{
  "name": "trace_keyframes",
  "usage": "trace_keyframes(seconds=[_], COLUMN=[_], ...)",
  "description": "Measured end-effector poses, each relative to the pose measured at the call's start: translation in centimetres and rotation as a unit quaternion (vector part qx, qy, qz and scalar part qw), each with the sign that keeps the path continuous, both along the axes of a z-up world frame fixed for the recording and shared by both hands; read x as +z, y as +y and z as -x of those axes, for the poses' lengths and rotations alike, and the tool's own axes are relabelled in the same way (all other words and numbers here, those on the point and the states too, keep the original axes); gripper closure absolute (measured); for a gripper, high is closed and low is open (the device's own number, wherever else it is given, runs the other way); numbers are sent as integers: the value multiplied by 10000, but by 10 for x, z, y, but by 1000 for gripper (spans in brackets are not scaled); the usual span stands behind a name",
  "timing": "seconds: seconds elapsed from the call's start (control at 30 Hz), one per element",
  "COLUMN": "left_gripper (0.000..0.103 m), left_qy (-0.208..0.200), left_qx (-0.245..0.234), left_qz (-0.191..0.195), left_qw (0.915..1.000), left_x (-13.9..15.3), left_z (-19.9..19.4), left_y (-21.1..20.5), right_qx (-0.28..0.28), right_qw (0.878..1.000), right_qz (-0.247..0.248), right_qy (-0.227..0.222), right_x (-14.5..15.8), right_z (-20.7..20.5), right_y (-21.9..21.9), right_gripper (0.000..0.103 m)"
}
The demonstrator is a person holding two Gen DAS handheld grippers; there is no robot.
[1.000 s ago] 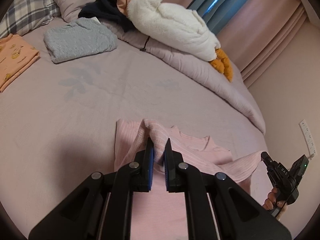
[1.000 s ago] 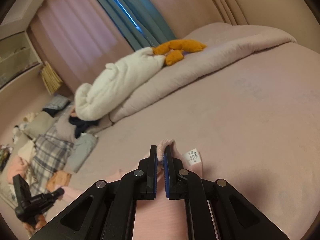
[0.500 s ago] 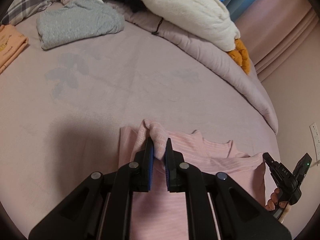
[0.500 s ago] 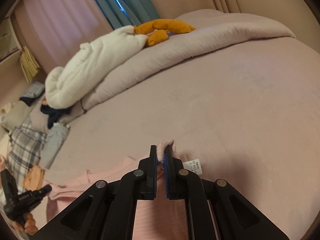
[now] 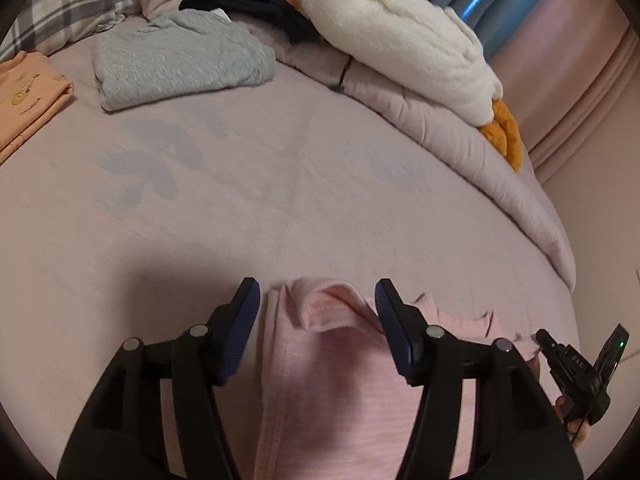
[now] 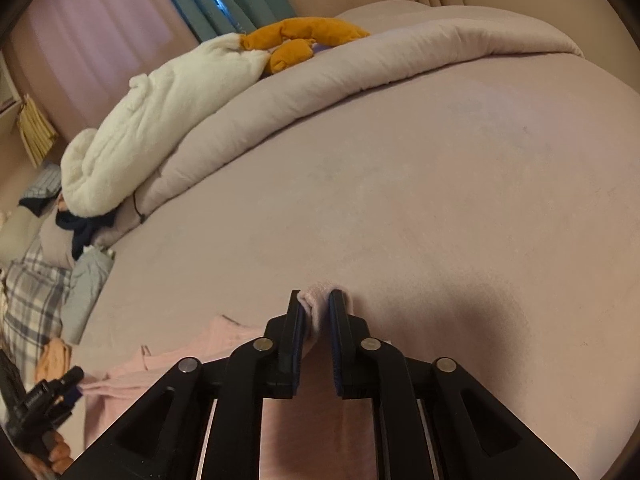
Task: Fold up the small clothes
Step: 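Open both grippers to release the folded shirt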
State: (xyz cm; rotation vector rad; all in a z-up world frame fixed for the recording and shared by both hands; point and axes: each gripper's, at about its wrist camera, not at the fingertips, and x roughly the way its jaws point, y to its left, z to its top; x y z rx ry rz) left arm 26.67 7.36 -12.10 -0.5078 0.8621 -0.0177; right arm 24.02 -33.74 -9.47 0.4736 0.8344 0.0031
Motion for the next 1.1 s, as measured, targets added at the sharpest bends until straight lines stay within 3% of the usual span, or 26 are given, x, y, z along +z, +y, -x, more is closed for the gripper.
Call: trace_keyframes(seconds=[0.07, 0.13, 0.4, 0.43, 0.5, 0.67, 0.8, 1.0, 1.1], left_gripper=[36, 29, 16, 14, 12, 11, 10, 10, 10], left_qy=[-18, -104, -114, -105, -95, 18, 127, 312, 415], left_qx=[21, 63, -67, -76, -93, -204, -266, -308, -354], left_qz=[76, 117, -375, -453, -496, -549, -728, -584, -655], left_qw=[10000, 9999, 9992, 9989, 9987, 9983, 9969, 9973, 9964], left_x=[2, 5, 18, 20, 21, 21, 18, 2, -8], left_z=[1, 3, 20, 25, 36, 67, 93, 126, 136], left_y=[3, 5, 4, 5, 5, 4, -4, -17, -25], right_qx=[-60, -134, -217, -221, -243, -224, -135, -87, -58], right_qw=[9999, 9996, 9985, 9984, 9980, 9964, 9976, 9990, 9996], right_qz=[45, 151, 356, 382, 450, 709, 549, 268, 124], right_qy=[-86, -216, -364, -348, -363, -417, -397, -352, -237], right_x=[4, 10, 32, 35, 39, 48, 48, 44, 33], right_z=[1, 2, 15, 18, 26, 50, 66, 104, 123], right_y=[-1, -2, -5, -6, -5, 2, 3, 5, 6], right_gripper=[76, 70, 69, 63, 52, 49, 41, 30, 29])
